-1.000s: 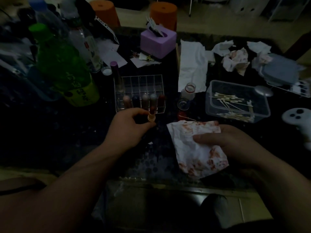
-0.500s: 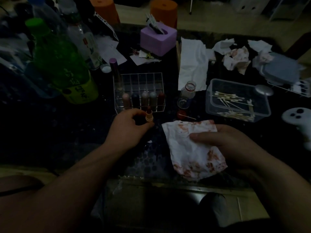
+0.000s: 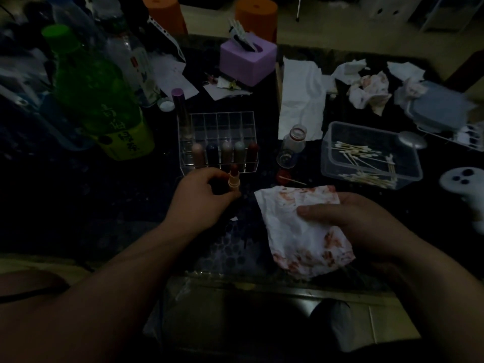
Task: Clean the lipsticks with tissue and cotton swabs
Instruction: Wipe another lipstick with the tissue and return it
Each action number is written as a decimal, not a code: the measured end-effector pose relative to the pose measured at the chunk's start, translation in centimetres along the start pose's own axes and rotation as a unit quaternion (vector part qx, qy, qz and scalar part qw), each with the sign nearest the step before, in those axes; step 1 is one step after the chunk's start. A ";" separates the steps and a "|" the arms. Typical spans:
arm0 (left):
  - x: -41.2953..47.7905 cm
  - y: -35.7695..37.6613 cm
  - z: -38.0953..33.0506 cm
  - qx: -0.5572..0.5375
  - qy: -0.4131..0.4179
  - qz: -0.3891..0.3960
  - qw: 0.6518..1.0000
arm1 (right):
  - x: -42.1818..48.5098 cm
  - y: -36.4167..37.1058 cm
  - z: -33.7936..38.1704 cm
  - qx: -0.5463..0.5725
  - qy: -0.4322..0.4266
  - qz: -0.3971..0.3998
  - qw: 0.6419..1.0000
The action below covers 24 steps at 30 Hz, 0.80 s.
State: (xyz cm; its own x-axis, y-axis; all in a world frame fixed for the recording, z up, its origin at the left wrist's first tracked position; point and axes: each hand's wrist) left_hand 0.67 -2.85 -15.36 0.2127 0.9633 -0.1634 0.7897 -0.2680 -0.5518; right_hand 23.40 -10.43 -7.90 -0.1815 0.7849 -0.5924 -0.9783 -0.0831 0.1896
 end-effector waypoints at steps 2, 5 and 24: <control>-0.1 0.1 0.2 0.023 0.012 -0.009 1.000 | 0.0 0.0 0.1 0.000 0.002 -0.001 1.000; -0.8 -0.1 0.6 0.049 0.037 -0.021 0.998 | 0.0 0.0 0.1 0.000 0.004 0.000 1.000; -9.4 -2.7 -6.5 -0.529 -0.088 0.088 0.840 | -1.9 3.2 -0.3 -0.076 -0.067 0.021 0.995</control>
State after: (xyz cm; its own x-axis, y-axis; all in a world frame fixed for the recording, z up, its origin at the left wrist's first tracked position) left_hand 0.29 -11.10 -7.05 0.3646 0.8688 -0.3351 0.8440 -0.1563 0.5131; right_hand 20.56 -12.39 -6.39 -0.2172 0.8524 -0.4756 -0.9758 -0.2015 0.0845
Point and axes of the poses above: each hand's wrist, its own x-axis towards the middle knuckle, its own y-axis out of the palm, z = x × y, and after that the axes turned 8 degrees about z, right-handed
